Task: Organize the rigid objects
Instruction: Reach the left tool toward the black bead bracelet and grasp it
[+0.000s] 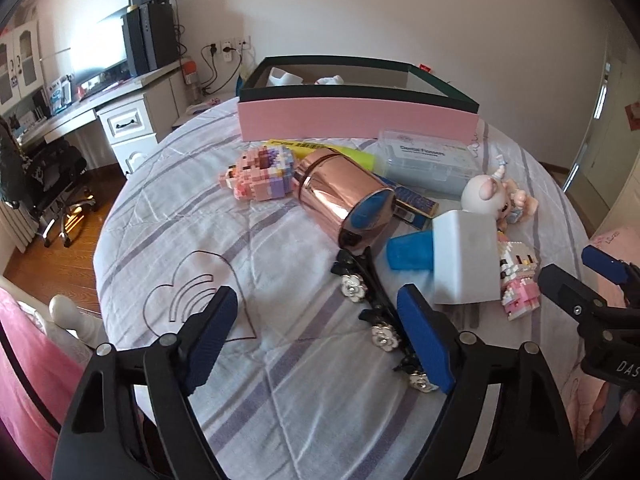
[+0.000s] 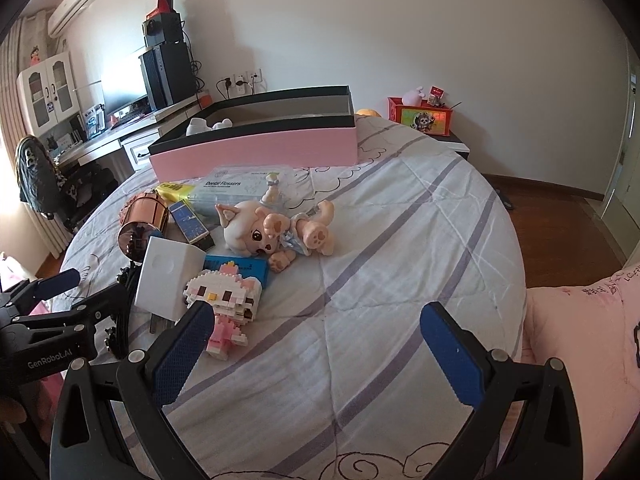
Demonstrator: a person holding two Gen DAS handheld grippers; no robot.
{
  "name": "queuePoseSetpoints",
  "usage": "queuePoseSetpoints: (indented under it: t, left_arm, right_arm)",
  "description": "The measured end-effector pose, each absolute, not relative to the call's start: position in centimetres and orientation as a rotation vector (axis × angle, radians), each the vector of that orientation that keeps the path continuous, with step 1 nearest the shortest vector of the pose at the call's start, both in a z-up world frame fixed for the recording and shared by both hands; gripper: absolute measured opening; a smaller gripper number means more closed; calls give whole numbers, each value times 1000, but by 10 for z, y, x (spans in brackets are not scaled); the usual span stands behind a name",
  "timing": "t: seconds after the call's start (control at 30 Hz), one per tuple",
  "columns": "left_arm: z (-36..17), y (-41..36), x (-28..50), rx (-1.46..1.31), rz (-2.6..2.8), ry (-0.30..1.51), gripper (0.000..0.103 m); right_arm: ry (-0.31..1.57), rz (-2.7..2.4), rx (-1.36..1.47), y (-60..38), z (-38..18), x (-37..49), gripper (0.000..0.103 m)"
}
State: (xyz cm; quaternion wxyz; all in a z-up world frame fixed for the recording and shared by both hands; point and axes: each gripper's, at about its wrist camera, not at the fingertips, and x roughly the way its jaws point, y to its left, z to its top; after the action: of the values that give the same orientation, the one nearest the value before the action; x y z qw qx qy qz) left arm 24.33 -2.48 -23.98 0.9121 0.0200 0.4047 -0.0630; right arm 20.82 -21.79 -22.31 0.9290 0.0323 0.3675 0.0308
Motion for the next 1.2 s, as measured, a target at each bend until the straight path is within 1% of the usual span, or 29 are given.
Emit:
queuePoseSetpoints:
  t: [0.03, 0.1, 0.13, 0.2, 0.23, 0.27, 0.33, 0.6, 0.7, 0.73, 0.77, 0.83, 0.9, 0.93, 1.2]
  left_arm:
    - [-244, -30, 245, 60, -146, 844, 80]
    - [-247, -34, 245, 67, -148, 852, 80]
    - [-246, -35, 245, 71, -149, 847, 79]
    - [-245, -32, 244, 62, -158, 837, 64]
    - [-243, -28, 243, 51, -153, 828, 43]
    - [-242, -25, 243, 54, -142, 830, 28]
    - [-243, -16, 243, 63, -135, 832, 20]
    - [-242, 2, 235, 76, -93, 818, 19]
    - [-242, 3, 234, 74, -99, 809, 19]
    - [-242, 4, 234, 68, -103, 807, 19]
    - [-241, 5, 234, 62, -108, 807, 19]
    - [-240, 7, 233, 53, -118, 804, 19]
    - [-238, 8, 232, 42, -129, 799, 19]
    - [-237, 8, 231, 40, -136, 798, 19]
    - [-221, -2, 228, 37, -190, 760, 19]
  right_arm:
    - [759, 66, 65, -217, -224, 209, 103]
    - [762, 67, 63, -216, -225, 209, 103]
    - [763, 69, 63, -216, -225, 209, 103]
    - [762, 71, 61, -215, -225, 209, 103]
    - [761, 71, 61, -214, -225, 208, 103]
    - [760, 73, 61, -214, -225, 208, 103]
    - [758, 80, 60, -211, -224, 207, 103]
    - [774, 126, 21, -193, -231, 216, 103]
    - [770, 152, 12, -188, -234, 221, 101]
    - [777, 159, 10, -187, -235, 223, 91]
    - [786, 172, 9, -186, -237, 225, 80]
    - [789, 172, -14, -184, -240, 227, 68]
    - [785, 185, -14, -185, -239, 227, 61]
    - [782, 186, -10, -186, -238, 226, 59]
    - [751, 192, -4, -193, -227, 218, 57]
